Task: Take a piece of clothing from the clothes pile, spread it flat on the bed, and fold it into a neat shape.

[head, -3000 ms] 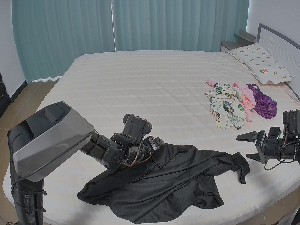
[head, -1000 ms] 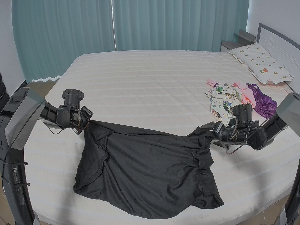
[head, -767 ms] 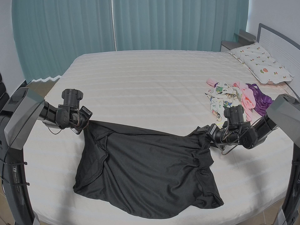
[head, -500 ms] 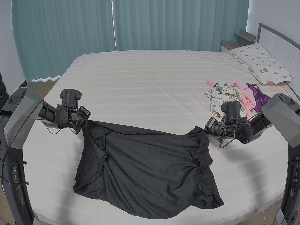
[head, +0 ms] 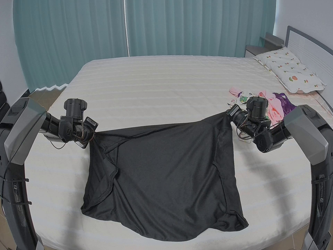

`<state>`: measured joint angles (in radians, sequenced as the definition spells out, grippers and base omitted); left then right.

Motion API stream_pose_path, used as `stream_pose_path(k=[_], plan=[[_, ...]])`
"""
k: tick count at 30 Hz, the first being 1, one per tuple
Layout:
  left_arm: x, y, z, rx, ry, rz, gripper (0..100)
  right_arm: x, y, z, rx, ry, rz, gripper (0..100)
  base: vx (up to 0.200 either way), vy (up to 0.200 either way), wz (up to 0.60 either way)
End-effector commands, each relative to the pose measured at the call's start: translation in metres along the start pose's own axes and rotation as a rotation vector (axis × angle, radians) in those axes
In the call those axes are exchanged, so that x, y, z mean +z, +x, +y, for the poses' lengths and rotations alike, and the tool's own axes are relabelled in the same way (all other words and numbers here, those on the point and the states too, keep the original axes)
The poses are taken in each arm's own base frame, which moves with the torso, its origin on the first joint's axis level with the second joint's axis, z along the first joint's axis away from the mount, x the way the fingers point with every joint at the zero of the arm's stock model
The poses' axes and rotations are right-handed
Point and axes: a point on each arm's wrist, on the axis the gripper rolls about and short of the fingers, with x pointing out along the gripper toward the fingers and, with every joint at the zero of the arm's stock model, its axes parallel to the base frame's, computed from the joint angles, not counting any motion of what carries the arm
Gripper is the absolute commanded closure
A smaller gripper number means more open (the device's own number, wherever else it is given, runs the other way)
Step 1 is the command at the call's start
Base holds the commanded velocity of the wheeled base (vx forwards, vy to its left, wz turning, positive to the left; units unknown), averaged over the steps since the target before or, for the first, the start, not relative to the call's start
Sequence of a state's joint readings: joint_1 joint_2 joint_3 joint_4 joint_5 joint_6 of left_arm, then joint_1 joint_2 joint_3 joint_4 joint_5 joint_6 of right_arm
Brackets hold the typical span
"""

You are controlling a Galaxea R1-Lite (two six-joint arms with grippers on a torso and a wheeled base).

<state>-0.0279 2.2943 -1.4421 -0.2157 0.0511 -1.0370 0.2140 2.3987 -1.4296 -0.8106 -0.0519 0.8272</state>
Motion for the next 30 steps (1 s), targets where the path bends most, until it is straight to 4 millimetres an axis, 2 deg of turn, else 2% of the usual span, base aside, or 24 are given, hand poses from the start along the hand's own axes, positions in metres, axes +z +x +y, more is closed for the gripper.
stream_pose_path(k=[1, 6, 7, 9, 10, 15, 18, 19, 21, 23, 24, 26, 27, 30], plan=[[-0.001, 0.005, 0.003, 0.006, -0.006, 0.005, 100, -0.013, 0.01, -0.014, -0.009, -0.024, 0.001, 100, 0.0, 0.0, 0.0], [0.0, 0.015, 0.001, -0.004, -0.028, -0.001, 100, -0.018, 0.014, -0.017, -0.005, -0.059, -0.001, 100, 0.0, 0.0, 0.0], [0.0, 0.016, 0.001, -0.004, -0.036, -0.001, 100, -0.017, 0.015, -0.016, 0.0, -0.06, -0.005, 0, 0.0, 0.0, 0.0], [0.001, 0.017, 0.0, -0.01, -0.048, -0.003, 100, -0.016, 0.015, -0.016, 0.003, -0.063, -0.013, 0, 0.0, 0.0, 0.0], [0.001, 0.017, -0.001, -0.018, -0.053, -0.005, 0, -0.019, 0.014, -0.019, -0.015, -0.069, 0.009, 0, 0.0, 0.0, 0.0], [0.002, 0.014, -0.005, -0.052, -0.056, 0.035, 0, -0.02, 0.007, -0.03, -0.059, -0.086, 0.036, 0, 0.0, 0.0, 0.0], [0.004, 0.011, -0.006, -0.055, -0.056, 0.037, 0, -0.002, -0.006, -0.028, -0.066, -0.081, 0.025, 0, 0.0, 0.0, 0.0], [0.006, 0.009, -0.005, -0.053, -0.055, 0.032, 0, 0.003, -0.015, -0.028, -0.08, -0.08, 0.041, 0, 0.0, 0.0, 0.0], [0.012, 0.005, -0.005, -0.055, -0.057, 0.021, 0, 0.006, -0.027, -0.024, -0.082, -0.079, 0.061, 0, 0.0, 0.0, 0.0], [0.012, 0.005, -0.005, -0.055, -0.057, 0.021, 0, 0.006, -0.027, -0.024, -0.082, -0.079, 0.061, 0, 0.0, 0.0, 0.0], [0.032, -0.009, -0.005, -0.07, -0.079, -0.015, 0, 0.009, -0.053, -0.014, -0.066, -0.084, 0.107, 0, 0.0, 0.0, 0.0], [0.035, -0.015, -0.006, -0.076, -0.085, -0.011, 0, 0.012, -0.059, -0.009, -0.056, -0.088, 0.11, 0, 0.0, 0.0, 0.0], [0.036, -0.032, -0.011, -0.084, -0.084, 0.029, 0, 0.009, -0.066, -0.002, -0.058, -0.093, 0.136, 0, 0.0, 0.0, 0.0], [0.038, -0.057, -0.016, -0.106, -0.082, 0.057, 0, -0.004, -0.073, 0.007, -0.077, -0.104, 0.21, 0, 0.0, 0.0, 0.0]])
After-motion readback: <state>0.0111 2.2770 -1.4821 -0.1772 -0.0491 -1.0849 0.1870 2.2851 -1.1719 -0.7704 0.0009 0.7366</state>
